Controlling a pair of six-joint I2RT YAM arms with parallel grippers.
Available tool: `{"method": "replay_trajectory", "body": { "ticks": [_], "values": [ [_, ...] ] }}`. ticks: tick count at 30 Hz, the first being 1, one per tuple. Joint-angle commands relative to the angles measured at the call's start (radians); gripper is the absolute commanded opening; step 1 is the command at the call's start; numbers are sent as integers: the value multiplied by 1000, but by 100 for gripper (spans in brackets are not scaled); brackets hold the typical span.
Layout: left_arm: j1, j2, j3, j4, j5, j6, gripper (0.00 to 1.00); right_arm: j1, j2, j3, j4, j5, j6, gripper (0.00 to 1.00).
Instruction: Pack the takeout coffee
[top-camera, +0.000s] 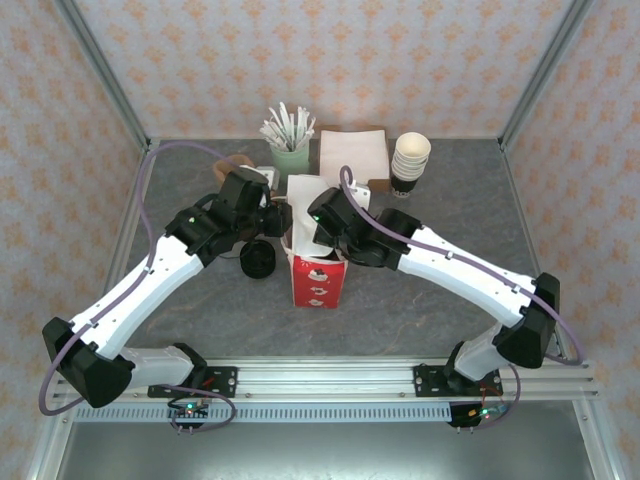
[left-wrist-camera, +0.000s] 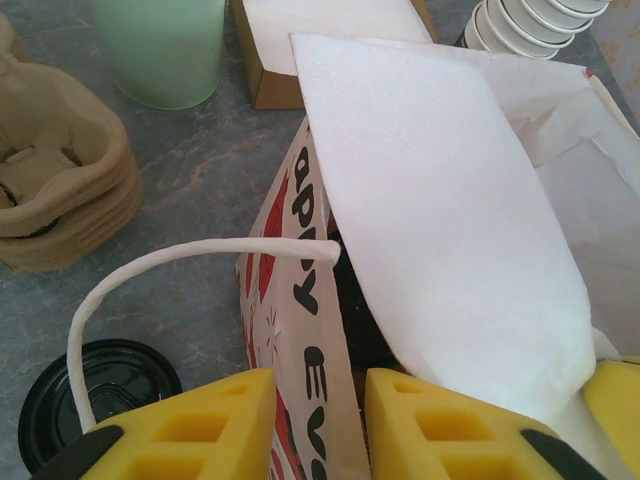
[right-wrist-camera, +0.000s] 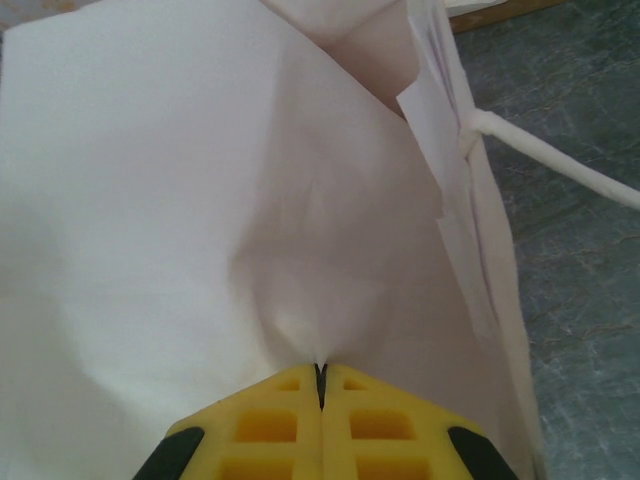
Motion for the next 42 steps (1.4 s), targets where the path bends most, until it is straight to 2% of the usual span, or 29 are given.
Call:
{"method": "replay_trajectory", "body": {
  "ticks": [1, 13, 18, 20, 27, 31, 39, 42],
  "values": [
    [11, 9, -12, 16, -7, 23, 27, 5, 14, 15, -41, 67, -7, 0],
    [21, 2, -27, 15, 4, 38, 17, 5, 30, -38, -22, 114, -5, 0],
    [20, -5, -39, 26, 18, 34, 15, 5, 55, -52, -4, 86, -9, 0],
    [21, -8, -41, 27, 23, 35, 14, 6, 65, -37, -11, 73, -15, 5],
    [20, -10, -42, 32, 28, 34, 14, 12, 22, -4, 36, 26, -66, 33],
    [20, -8, -42, 35, 30, 30, 14, 12, 2, 26, 41, 23, -91, 38],
    [21, -7, -34, 37, 33, 29, 14, 12, -4, 67, 68, 52, -158, 40],
    [20, -10, -19, 33, 33, 26, 22, 11, 2, 93, 74, 48, -189, 40]
  ]
}}
